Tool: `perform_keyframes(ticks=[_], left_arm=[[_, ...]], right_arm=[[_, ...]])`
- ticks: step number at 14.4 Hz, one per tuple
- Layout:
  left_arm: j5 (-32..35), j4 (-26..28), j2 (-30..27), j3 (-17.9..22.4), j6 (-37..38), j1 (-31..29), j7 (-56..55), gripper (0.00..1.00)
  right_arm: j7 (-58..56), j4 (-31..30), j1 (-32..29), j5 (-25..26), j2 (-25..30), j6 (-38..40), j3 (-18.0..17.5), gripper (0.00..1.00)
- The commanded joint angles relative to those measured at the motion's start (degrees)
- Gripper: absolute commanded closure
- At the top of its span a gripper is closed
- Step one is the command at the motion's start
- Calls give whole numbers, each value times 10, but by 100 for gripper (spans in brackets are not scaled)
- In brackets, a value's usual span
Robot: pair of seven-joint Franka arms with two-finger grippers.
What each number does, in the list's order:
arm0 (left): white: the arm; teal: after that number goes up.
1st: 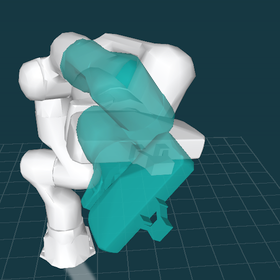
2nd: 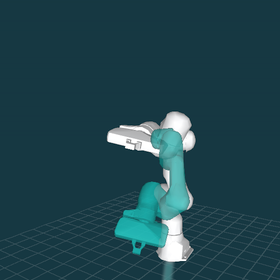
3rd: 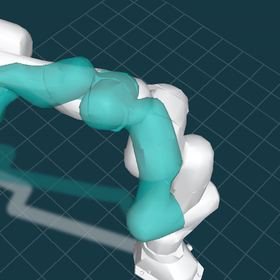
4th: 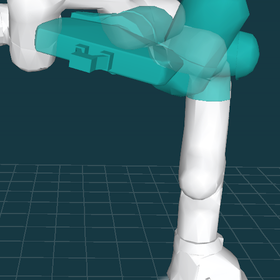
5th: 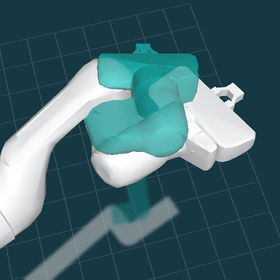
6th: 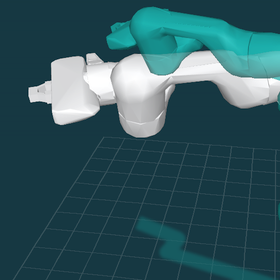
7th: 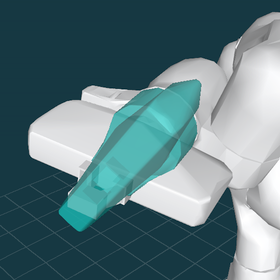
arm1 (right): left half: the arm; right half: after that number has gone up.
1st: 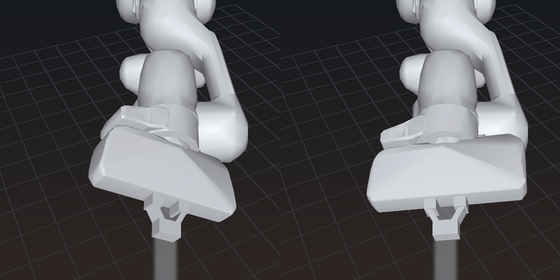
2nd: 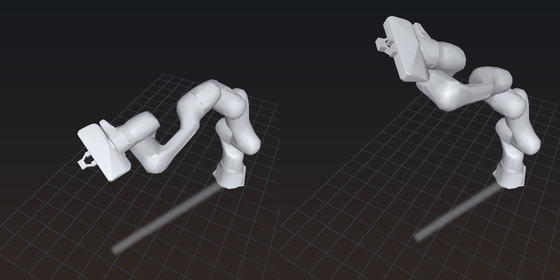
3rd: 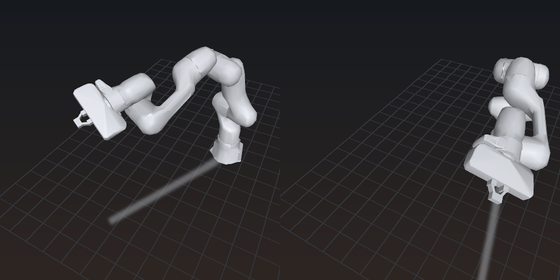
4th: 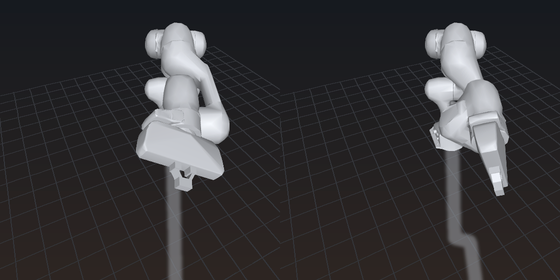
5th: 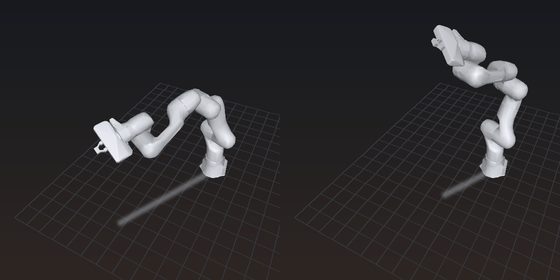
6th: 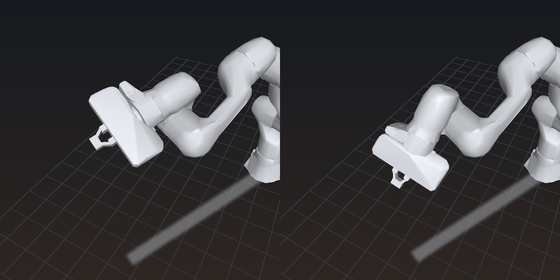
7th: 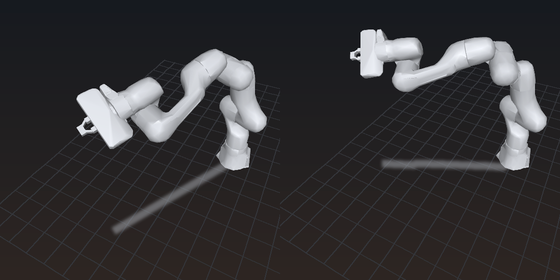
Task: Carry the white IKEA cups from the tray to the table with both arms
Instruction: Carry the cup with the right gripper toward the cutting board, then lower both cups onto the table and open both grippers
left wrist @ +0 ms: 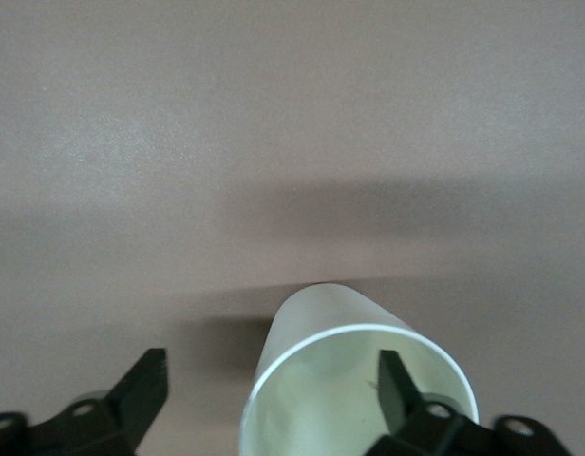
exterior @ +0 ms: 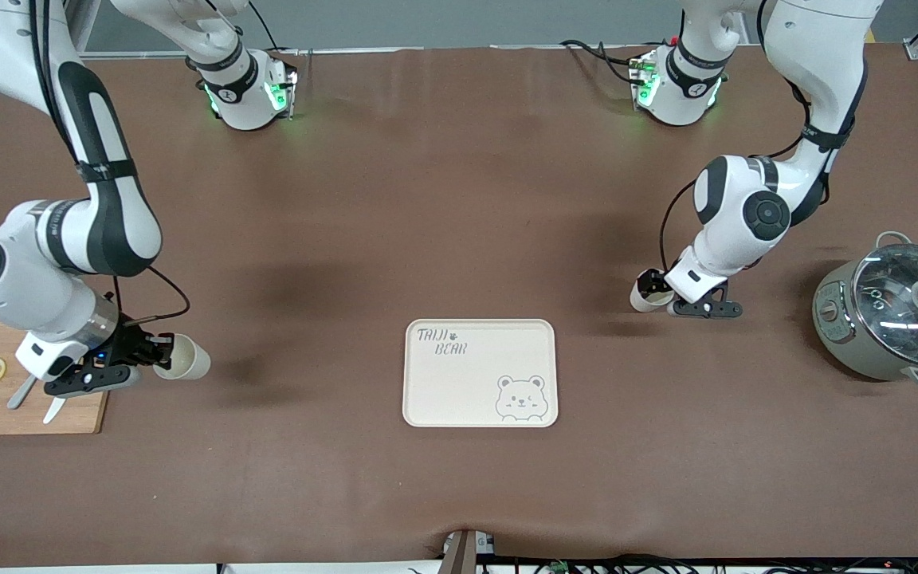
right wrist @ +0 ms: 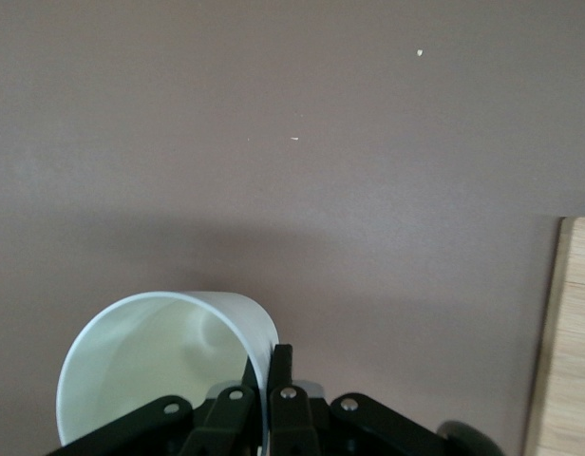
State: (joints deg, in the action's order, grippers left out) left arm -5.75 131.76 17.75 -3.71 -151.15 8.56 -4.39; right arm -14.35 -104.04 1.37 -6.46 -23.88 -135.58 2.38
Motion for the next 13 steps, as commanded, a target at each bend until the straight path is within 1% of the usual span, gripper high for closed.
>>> perform_keyframes(ticks=[1,3,5,7,9,12,13], left_arm=[[-4,2,-18,-2,14,0,3,0],[-4,0,-29,-2,35,0,3,0],[-4,-2,-45,-1,58,-2,2,0],[-4,-20,-59,0,90,-4,2,0],[-2,-73,-61,2,155,-4,-1,0],[21,-192,-55,4,287,-26,-4,0],[26,-223,-55,4,320,-28,-4,0]], right_arm=[[-13,-30,-8,-24,-6,-55,-10,100],[-13,-31,-8,-40,-21,-67,-10,100],[-13,-33,-5,-41,-30,-84,-11,100],[-13,-33,-5,-42,-44,-105,-15,100],[-13,-33,-4,-42,-55,-120,-15,100],[-13,-33,-2,-42,-66,-136,-16,100],[-13,-33,-2,-42,-70,-139,-16,100]])
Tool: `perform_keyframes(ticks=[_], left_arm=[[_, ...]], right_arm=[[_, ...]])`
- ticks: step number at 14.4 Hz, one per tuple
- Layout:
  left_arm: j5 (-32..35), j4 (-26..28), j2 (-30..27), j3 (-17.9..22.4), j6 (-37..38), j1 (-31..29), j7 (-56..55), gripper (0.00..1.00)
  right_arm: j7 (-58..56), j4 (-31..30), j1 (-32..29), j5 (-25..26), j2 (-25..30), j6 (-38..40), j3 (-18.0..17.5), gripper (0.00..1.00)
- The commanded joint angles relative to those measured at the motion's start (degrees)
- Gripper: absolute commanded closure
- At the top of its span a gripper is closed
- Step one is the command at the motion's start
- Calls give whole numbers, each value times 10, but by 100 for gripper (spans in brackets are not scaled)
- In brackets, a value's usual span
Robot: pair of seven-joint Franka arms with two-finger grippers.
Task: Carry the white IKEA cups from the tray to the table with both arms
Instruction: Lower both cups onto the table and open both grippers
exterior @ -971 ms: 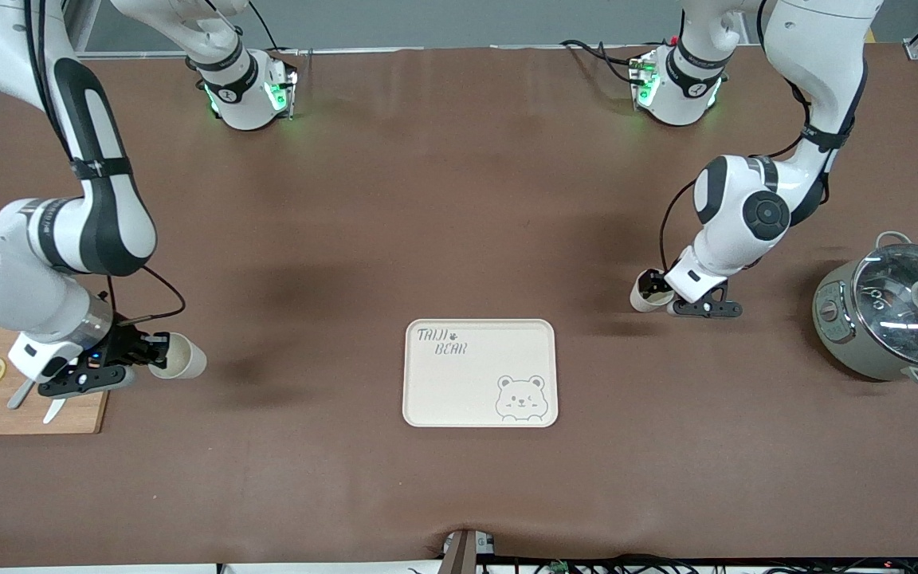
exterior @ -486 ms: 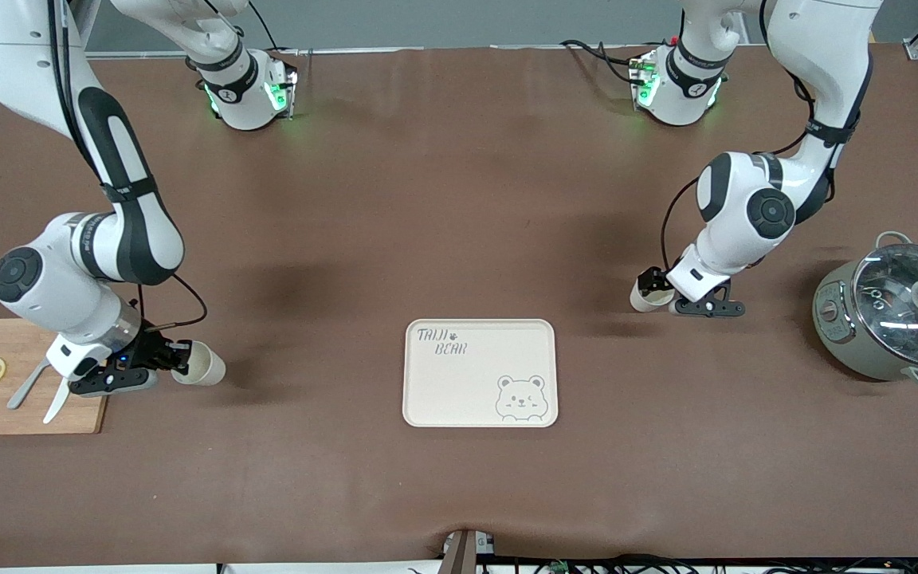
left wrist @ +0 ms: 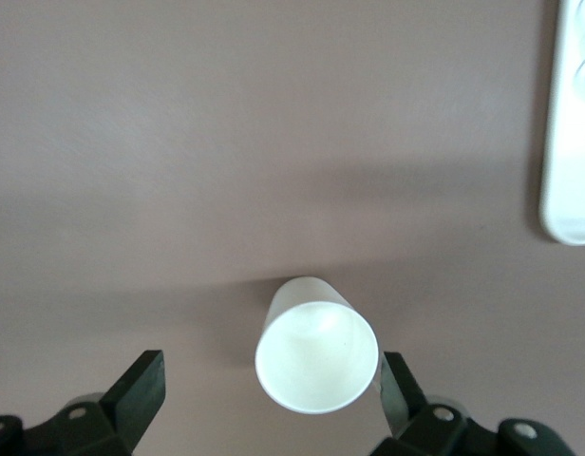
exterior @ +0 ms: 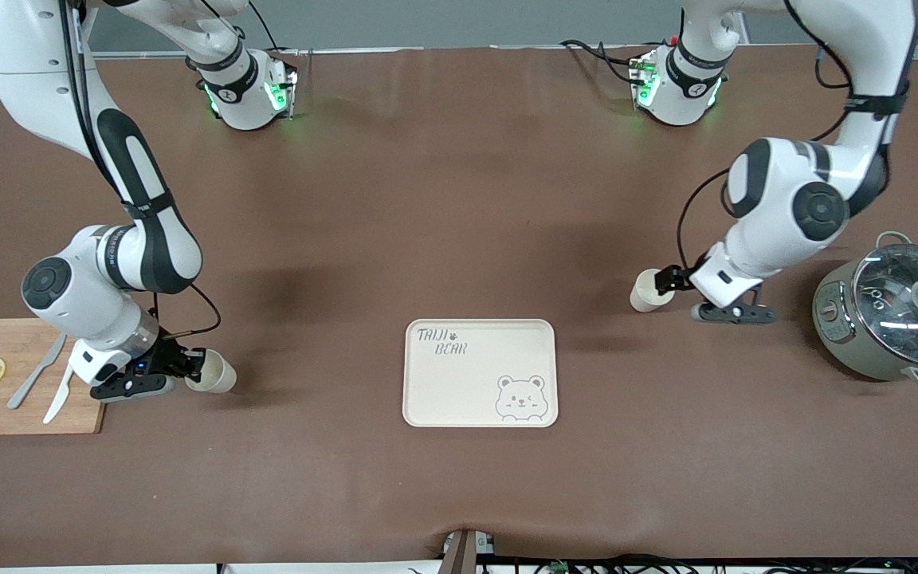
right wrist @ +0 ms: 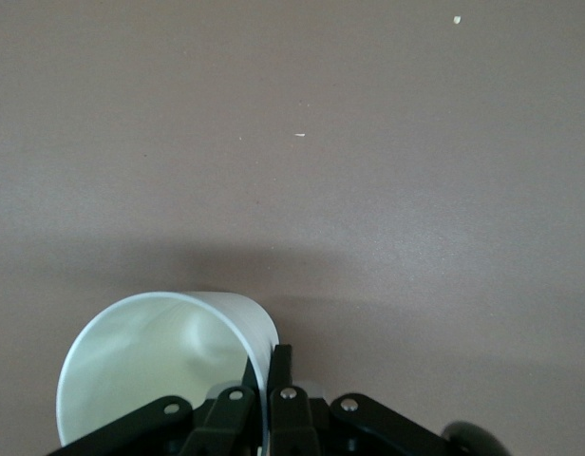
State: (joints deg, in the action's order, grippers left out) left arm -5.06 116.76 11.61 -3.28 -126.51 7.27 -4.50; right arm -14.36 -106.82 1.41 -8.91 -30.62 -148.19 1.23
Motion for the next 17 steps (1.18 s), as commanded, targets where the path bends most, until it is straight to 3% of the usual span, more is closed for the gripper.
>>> perform_keyframes(ticks=[1,9,10,11,12,15,17], left_arm=[[25,-93,6,0,96,-16,-3,0],[30,-156,6,-1,108,-31,-7,0],[30,-165,7,-1,108,-31,-6,0],[30,-175,11,-1,108,-31,-6,0],[30,-190,19,-1,108,-30,-8,0],[30,-214,21,-2,108,-23,-7,0],[30,-240,39,-2,108,-22,-6,0]], right_arm=[[-13,-5,-3,-17,-3,-17,-4,100],[-13,-5,-3,-17,-23,-46,-11,100],[-13,-4,-3,-17,-23,-45,-11,94],[-13,-2,-3,-16,-23,-45,-11,39],[-13,0,-3,-16,-23,-45,-11,0],[-22,22,-5,-16,-20,-29,-11,0],[-21,69,-8,-14,-16,51,-8,0]])
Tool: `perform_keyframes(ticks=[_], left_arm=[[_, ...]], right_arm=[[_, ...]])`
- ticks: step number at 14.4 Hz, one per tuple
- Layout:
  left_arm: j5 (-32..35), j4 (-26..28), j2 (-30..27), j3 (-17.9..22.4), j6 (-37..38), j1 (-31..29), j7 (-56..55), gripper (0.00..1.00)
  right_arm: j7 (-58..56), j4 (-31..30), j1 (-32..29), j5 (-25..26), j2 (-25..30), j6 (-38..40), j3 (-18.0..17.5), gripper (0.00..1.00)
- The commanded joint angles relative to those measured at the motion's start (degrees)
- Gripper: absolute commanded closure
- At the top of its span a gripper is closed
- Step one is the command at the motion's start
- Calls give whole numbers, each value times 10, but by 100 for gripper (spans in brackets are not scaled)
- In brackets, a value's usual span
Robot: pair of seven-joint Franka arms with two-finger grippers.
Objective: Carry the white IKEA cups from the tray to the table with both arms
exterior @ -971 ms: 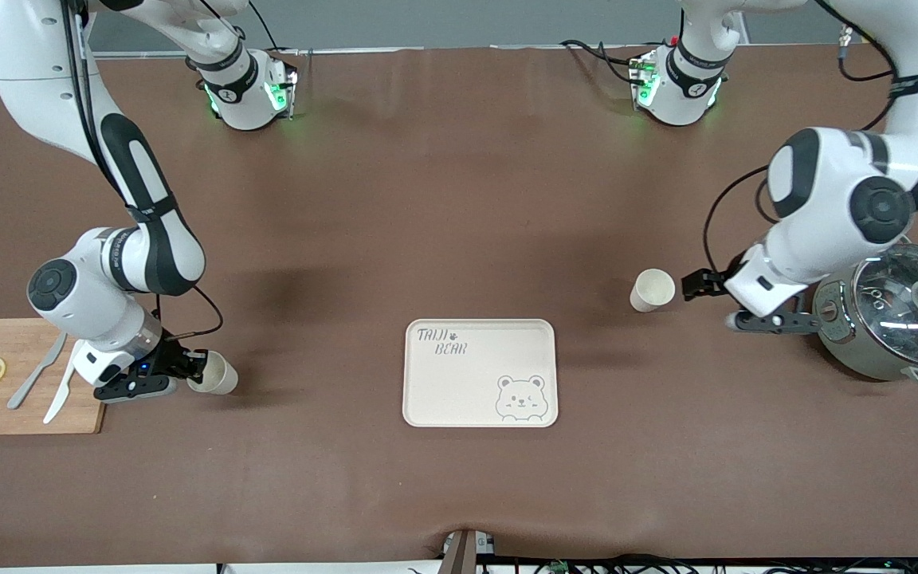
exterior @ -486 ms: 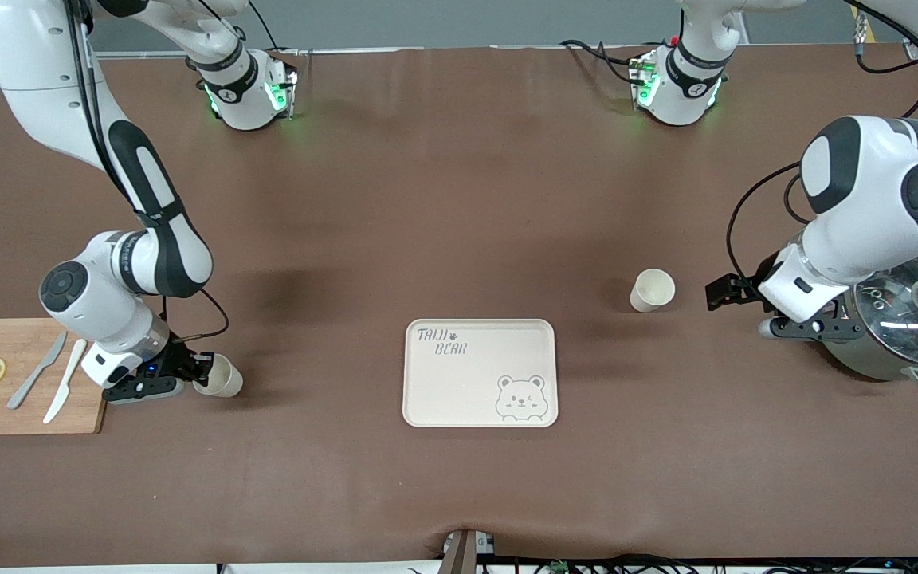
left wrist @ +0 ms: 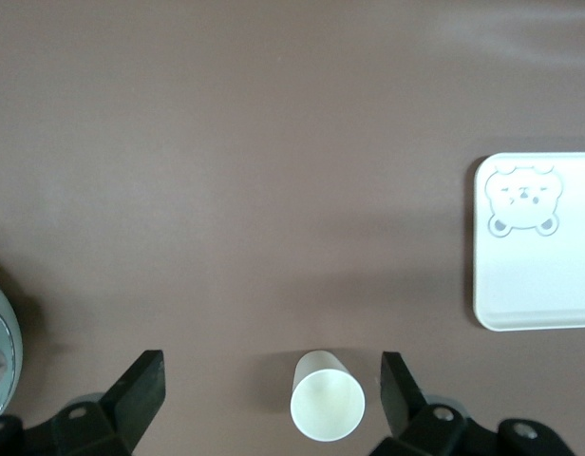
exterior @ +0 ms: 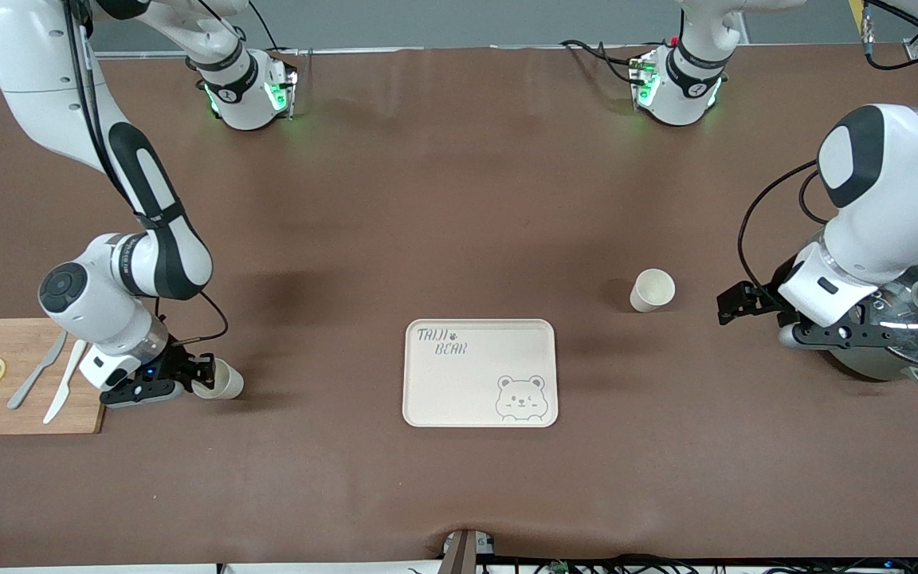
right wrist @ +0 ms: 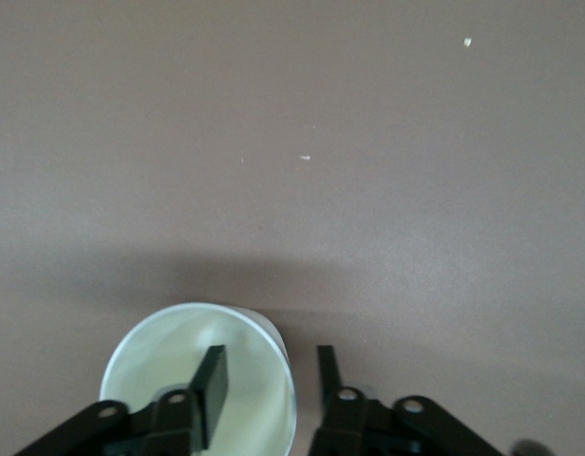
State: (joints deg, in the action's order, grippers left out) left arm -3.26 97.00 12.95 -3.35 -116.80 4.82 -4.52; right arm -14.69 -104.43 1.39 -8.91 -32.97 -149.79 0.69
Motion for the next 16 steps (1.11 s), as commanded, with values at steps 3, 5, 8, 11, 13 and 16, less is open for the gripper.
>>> perform_keyframes(ticks=[3,5,8,11,13,16], left_arm=[[13,-65,42,0,10,1,-6,0],[18,-66,44,0,10,-2,-3,0],[37,-72,58,0,10,3,-5,0],[38,-92,55,-1,10,2,0,0],[37,-112,53,0,15,2,-2,0],[41,-111,47,2,54,-9,-3,0]], right_arm=[[-11,178,-19,-8,9,282,1,0],[-8,255,-23,-7,12,402,13,0],[23,271,-18,18,65,475,27,0],[61,270,-20,82,127,522,26,0],[60,269,-24,87,159,535,27,0],[55,266,-41,86,182,538,26,0]])
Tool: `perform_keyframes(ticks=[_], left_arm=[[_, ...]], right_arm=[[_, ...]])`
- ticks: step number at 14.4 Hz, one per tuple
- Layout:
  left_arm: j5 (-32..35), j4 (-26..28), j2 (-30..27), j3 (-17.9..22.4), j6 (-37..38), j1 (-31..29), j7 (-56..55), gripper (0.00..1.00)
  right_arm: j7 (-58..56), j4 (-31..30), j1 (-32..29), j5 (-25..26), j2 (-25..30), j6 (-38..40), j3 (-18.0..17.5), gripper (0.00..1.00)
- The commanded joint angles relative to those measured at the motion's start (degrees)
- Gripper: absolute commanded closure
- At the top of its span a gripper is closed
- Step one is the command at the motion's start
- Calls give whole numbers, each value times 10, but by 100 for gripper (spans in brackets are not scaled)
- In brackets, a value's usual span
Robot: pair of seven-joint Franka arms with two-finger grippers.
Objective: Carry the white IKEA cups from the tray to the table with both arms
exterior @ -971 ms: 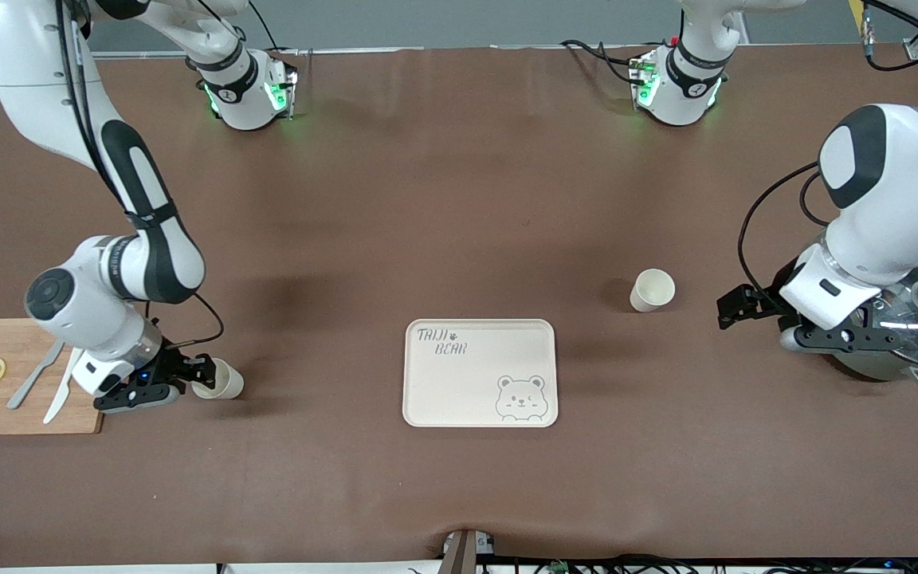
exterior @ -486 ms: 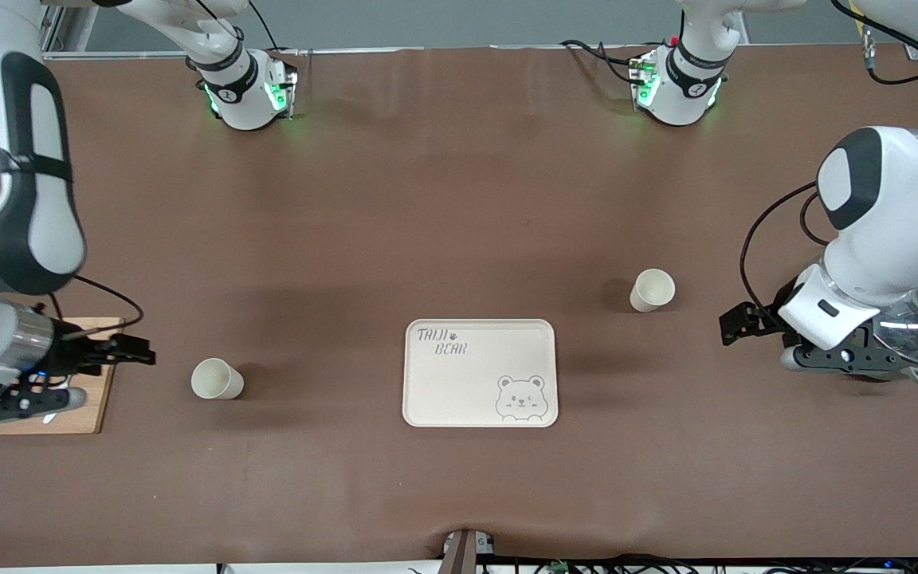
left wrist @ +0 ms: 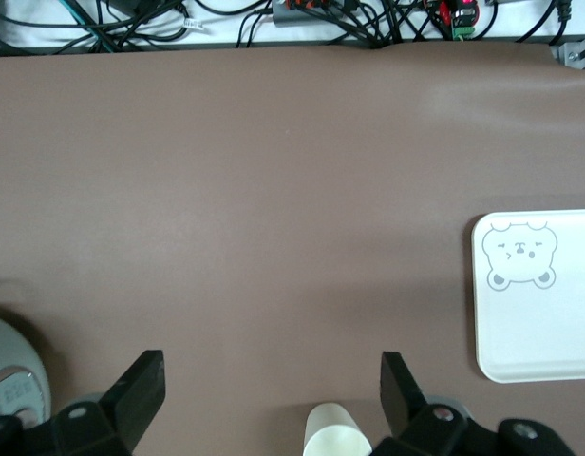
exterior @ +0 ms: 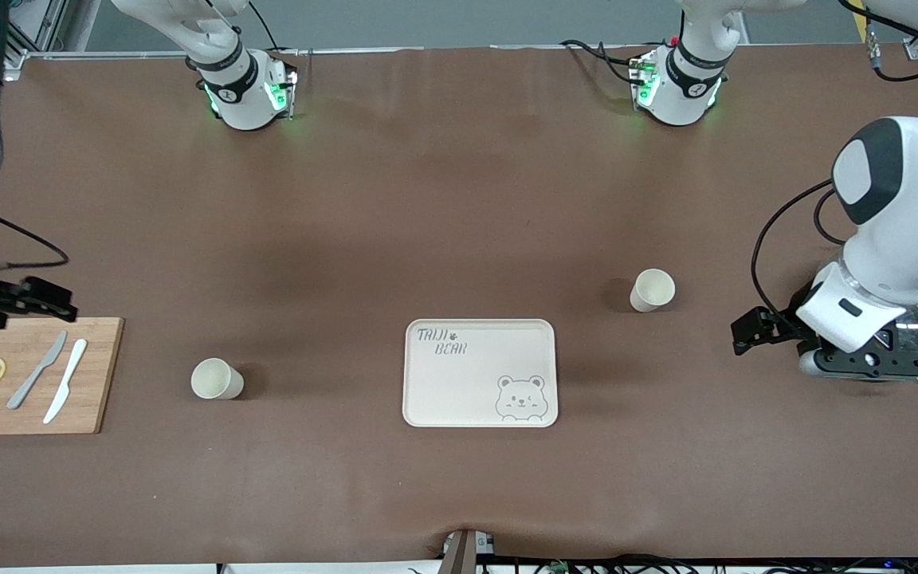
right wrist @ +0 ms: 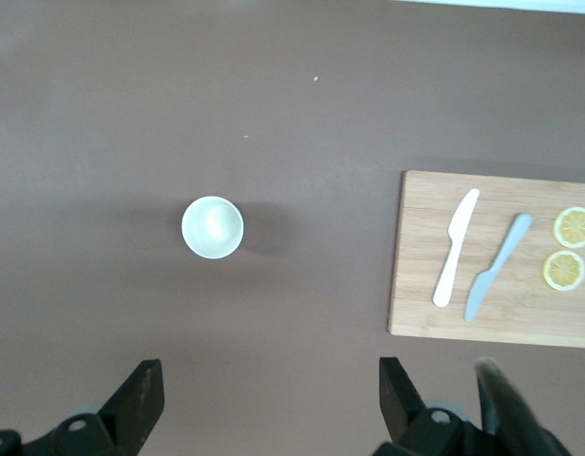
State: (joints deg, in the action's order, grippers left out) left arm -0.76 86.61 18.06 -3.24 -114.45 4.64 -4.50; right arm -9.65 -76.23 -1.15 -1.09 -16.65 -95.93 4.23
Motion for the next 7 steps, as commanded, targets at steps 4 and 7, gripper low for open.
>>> perform_keyframes(ticks=[4,7], left_arm=[[45,-10,-66,-1,109,-14,-4,0],[20,-14,-114,-4,163,-49,27,0]], right_arm=[[5,-15,-16,14,25,0,-9,0],[2,-15,-20,14,23,0,-9,0]])
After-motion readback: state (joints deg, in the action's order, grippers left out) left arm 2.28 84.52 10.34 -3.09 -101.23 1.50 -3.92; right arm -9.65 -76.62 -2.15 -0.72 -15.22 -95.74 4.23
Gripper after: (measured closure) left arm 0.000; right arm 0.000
